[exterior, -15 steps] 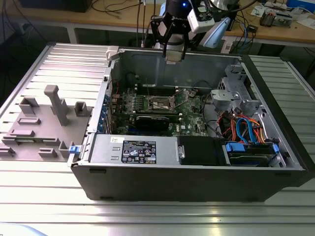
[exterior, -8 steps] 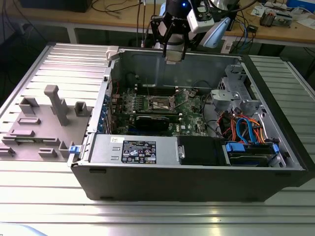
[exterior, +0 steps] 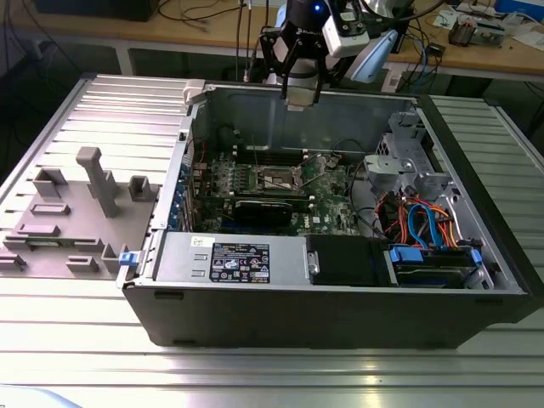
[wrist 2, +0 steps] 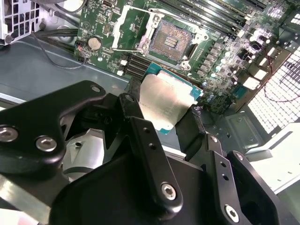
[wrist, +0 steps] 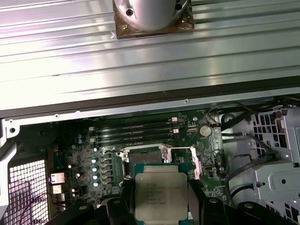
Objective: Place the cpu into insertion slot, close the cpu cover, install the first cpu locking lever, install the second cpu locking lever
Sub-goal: 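Place the cpu into insertion slot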
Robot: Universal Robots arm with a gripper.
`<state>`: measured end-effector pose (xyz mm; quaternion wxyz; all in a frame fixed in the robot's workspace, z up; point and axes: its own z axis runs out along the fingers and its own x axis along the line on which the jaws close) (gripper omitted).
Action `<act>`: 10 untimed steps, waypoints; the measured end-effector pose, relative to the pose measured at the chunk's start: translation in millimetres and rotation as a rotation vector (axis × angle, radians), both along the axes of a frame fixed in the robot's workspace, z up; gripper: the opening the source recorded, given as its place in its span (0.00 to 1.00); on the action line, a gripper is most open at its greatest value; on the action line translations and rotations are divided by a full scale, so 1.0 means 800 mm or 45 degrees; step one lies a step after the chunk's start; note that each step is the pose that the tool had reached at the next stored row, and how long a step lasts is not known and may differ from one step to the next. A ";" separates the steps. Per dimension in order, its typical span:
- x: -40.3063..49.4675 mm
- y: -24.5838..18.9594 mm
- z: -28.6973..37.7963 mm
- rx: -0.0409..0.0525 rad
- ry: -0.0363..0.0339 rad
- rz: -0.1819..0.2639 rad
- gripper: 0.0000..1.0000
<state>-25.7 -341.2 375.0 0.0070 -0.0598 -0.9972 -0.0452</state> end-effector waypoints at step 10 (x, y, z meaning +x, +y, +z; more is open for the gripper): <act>0.000 0.0000 0.0000 0.000 0.0000 -0.017 0.54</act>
